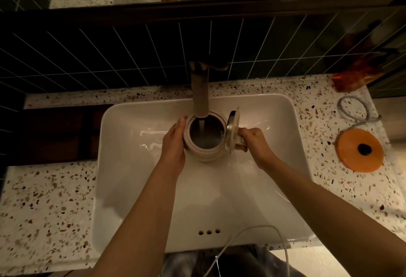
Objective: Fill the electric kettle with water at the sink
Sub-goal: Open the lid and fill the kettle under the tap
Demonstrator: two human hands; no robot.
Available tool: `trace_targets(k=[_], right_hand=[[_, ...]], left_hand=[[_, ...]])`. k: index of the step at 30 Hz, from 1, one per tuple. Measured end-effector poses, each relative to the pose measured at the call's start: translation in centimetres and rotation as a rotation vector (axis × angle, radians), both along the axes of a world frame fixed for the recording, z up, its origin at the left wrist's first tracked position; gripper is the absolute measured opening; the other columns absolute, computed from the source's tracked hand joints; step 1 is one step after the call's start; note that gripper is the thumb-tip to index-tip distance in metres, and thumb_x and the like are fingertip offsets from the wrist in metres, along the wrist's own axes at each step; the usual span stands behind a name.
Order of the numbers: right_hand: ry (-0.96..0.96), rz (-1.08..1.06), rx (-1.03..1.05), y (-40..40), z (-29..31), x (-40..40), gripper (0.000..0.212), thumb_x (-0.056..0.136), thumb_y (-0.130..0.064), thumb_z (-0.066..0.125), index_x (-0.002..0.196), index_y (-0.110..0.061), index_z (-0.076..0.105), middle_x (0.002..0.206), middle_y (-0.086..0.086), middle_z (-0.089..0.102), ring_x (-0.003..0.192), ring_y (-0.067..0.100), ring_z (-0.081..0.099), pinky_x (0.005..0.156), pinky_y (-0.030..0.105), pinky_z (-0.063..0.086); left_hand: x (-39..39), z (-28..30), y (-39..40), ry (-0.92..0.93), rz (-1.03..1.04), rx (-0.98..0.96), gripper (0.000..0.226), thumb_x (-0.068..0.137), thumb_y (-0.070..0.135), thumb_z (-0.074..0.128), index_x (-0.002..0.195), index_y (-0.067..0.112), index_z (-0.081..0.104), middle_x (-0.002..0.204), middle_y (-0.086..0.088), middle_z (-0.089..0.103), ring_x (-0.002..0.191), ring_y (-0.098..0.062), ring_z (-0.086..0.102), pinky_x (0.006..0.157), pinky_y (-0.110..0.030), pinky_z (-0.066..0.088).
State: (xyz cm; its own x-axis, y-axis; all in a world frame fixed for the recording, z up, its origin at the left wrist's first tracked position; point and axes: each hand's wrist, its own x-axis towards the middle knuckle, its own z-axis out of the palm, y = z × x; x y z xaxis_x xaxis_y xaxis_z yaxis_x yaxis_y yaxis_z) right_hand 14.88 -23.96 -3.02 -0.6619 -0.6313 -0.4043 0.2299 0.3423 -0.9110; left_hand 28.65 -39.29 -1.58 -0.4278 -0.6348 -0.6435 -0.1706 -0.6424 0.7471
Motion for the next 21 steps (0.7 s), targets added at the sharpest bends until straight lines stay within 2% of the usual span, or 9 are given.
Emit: trace_targets(k=[3, 5, 8, 11, 15, 19, 21], right_hand=[[0.013, -0.006, 0.005, -0.02, 0.09, 0.14, 0.052, 0.095, -0.018, 0.046, 0.045, -0.015, 0.058, 0.057, 0.021, 0.046, 0.059, 0.032, 0.042, 0.060, 0.032, 0.036], [0.007, -0.010, 0.009, -0.04, 0.15, 0.21, 0.055, 0.096, -0.016, 0.045, 0.043, -0.017, 0.056, 0.057, 0.020, 0.044, 0.059, 0.031, 0.042, 0.058, 0.029, 0.039], [0.003, -0.018, 0.015, 0.01, 0.09, 0.25, 0.051, 0.097, -0.016, 0.044, 0.048, -0.001, 0.052, 0.057, 0.020, 0.043, 0.059, 0.031, 0.041, 0.055, 0.024, 0.040], [0.023, -0.017, 0.025, 0.02, 0.07, 0.31, 0.052, 0.095, -0.018, 0.045, 0.055, 0.013, 0.051, 0.056, 0.020, 0.041, 0.058, 0.030, 0.039, 0.056, 0.028, 0.036], [0.033, -0.013, 0.034, -0.03, 0.25, 0.33, 0.048, 0.094, -0.019, 0.046, 0.053, 0.004, 0.051, 0.054, 0.015, 0.040, 0.056, 0.028, 0.036, 0.055, 0.030, 0.033], [0.008, -0.014, 0.026, -0.15, 0.14, 0.24, 0.054, 0.095, -0.018, 0.045, 0.058, 0.021, 0.047, 0.056, 0.016, 0.040, 0.058, 0.030, 0.036, 0.056, 0.030, 0.036], [-0.012, -0.023, 0.007, -0.15, 0.18, 0.18, 0.054, 0.097, -0.015, 0.044, 0.060, 0.024, 0.047, 0.058, 0.017, 0.040, 0.059, 0.030, 0.038, 0.054, 0.023, 0.042]], left_hand=[[0.03, -0.01, 0.04, 0.000, 0.007, -0.003, 0.038, 0.099, 0.035, 0.053, 0.127, 0.011, 0.065, 0.121, -0.011, 0.072, 0.111, -0.020, 0.066, 0.090, -0.027, 0.050], [-0.04, -0.07, -0.01, -0.016, 0.012, -0.009, 0.038, 0.099, 0.035, 0.054, 0.126, 0.011, 0.066, 0.121, -0.012, 0.072, 0.114, -0.022, 0.065, 0.097, -0.032, 0.049], [-0.24, -0.17, -0.10, -0.033, 0.026, -0.006, 0.038, 0.098, 0.036, 0.055, 0.125, 0.011, 0.067, 0.121, -0.012, 0.072, 0.116, -0.024, 0.064, 0.103, -0.036, 0.047], [-0.32, -0.33, -0.15, -0.036, 0.029, -0.009, 0.038, 0.098, 0.036, 0.056, 0.123, 0.011, 0.068, 0.118, -0.012, 0.073, 0.114, -0.024, 0.066, 0.097, -0.034, 0.050], [-0.30, -0.64, -0.22, -0.035, 0.026, -0.011, 0.040, 0.097, 0.038, 0.056, 0.124, 0.011, 0.068, 0.118, -0.012, 0.073, 0.113, -0.022, 0.067, 0.089, -0.028, 0.051], [-0.38, -0.68, -0.31, -0.049, 0.020, -0.017, 0.040, 0.096, 0.039, 0.057, 0.123, 0.012, 0.068, 0.114, -0.009, 0.074, 0.110, -0.021, 0.067, 0.088, -0.029, 0.050], [-0.41, -0.51, -0.38, -0.057, 0.028, -0.025, 0.035, 0.097, 0.039, 0.056, 0.118, 0.015, 0.070, 0.105, -0.004, 0.075, 0.103, -0.018, 0.067, 0.087, -0.030, 0.048]])
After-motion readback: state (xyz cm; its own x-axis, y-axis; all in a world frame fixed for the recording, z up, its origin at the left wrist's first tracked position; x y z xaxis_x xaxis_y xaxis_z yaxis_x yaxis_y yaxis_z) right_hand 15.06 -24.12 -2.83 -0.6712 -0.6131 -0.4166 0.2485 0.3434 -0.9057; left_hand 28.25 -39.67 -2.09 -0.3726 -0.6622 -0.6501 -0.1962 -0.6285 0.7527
